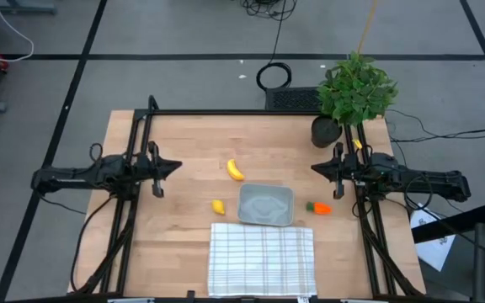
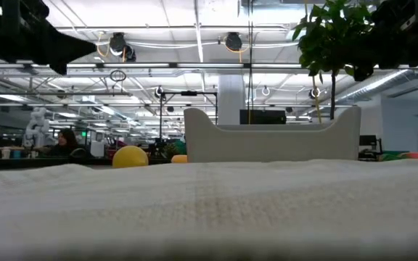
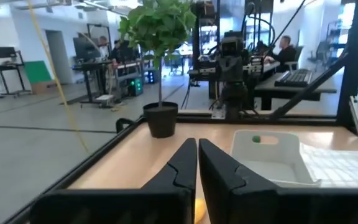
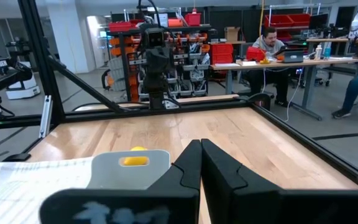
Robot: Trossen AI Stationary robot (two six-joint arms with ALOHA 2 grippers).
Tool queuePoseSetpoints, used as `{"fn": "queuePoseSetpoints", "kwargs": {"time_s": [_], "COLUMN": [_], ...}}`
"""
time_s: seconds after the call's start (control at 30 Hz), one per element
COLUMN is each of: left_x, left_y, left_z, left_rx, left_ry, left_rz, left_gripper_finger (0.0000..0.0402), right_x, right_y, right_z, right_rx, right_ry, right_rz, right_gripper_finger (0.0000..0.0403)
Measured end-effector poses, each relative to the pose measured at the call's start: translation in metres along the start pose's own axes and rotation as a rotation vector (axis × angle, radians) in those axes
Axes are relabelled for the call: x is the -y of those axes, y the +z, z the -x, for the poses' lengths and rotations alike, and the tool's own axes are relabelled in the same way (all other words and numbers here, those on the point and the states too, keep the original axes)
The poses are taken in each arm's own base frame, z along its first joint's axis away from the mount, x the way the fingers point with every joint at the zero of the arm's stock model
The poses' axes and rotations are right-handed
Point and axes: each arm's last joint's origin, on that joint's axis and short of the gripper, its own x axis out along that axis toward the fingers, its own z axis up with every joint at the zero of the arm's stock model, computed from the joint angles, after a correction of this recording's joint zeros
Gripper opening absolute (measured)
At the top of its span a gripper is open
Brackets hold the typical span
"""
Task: Pick and placing Produce into tupperware
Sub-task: Put the yellow banana into the gray bin
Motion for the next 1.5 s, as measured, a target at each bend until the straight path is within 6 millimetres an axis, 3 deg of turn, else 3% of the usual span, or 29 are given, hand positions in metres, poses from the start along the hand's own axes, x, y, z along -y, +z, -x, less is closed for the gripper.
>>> {"fn": "queuePoseSetpoints", "kwargs": {"time_s": [0.13,0.33,0.63,1.0,1.2,1.5], "left_x": [-0.004,-0.009,-0.024,-0.065,-0.085,-0.102], "left_y": [0.021,0.03,0.036,0.043,0.055,0.067], "left_z": [-0.001,-0.017,-0.053,-0.105,-0.138,-0.178], "left_rx": [-0.063,-0.158,-0.035,-0.166,-0.296,-0.491], "left_ry": [0.025,0.05,-0.086,-0.224,-0.34,-0.364], "left_rz": [-0.01,-0.082,-0.096,-0.011,0.117,0.018], "left_gripper_finger": [0.0019,0.0019,0.0018,0.0002,0.0002,0.0011], "right_x": [0.0,0.0,0.0,0.0,0.0,0.0], "right_y": [0.001,0.002,0.006,0.006,0.006,0.005], "right_z": [0.0,0.0,0.0,0.0,0.0,0.0], "right_rx": [0.007,0.017,0.059,0.066,0.065,0.054], "right_ry": [-0.001,-0.001,-0.001,-0.003,-0.003,-0.002], "right_rz": [0.0,0.055,0.103,0.128,0.13,0.127], "right_gripper_finger": [0.0,0.0,0.0,0.0,0.0,0.0]}}
